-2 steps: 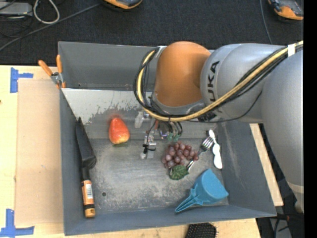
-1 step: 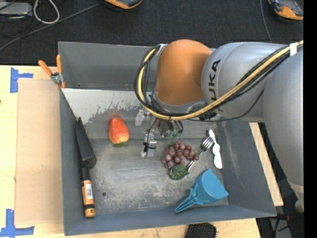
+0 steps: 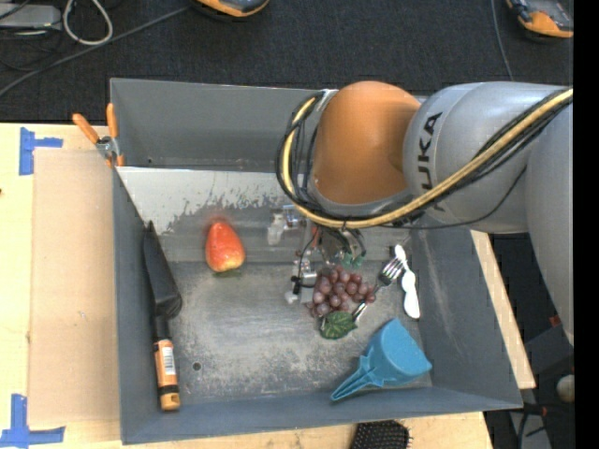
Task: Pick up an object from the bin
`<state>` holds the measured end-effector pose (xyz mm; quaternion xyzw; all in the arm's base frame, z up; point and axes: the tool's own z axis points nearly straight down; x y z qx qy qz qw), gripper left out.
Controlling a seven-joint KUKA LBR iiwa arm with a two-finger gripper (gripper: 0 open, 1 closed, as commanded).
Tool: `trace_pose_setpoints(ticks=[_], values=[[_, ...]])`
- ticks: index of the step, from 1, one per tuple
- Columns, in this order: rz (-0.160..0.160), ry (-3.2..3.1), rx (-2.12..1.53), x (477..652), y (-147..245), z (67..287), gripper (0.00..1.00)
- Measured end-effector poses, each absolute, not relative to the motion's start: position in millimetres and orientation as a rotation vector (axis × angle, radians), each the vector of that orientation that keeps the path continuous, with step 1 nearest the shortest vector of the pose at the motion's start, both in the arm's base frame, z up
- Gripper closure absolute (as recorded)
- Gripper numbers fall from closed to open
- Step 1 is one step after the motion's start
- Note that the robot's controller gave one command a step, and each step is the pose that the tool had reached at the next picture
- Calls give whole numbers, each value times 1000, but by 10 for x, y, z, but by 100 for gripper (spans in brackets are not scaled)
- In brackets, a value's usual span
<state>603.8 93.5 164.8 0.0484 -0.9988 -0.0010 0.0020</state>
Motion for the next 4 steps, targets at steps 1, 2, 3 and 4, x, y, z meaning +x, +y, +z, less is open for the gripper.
trace_pose_setpoints(ticks=[1, 2, 3, 4], values=[[2, -3134, 155, 6023, 332, 1591, 0], [-5, -3108, 437, 6021, 319, 1559, 0], [-5, -3093, 530, 5966, -45, 1324, 0], [-8, -3053, 732, 5736, -244, 1126, 0]])
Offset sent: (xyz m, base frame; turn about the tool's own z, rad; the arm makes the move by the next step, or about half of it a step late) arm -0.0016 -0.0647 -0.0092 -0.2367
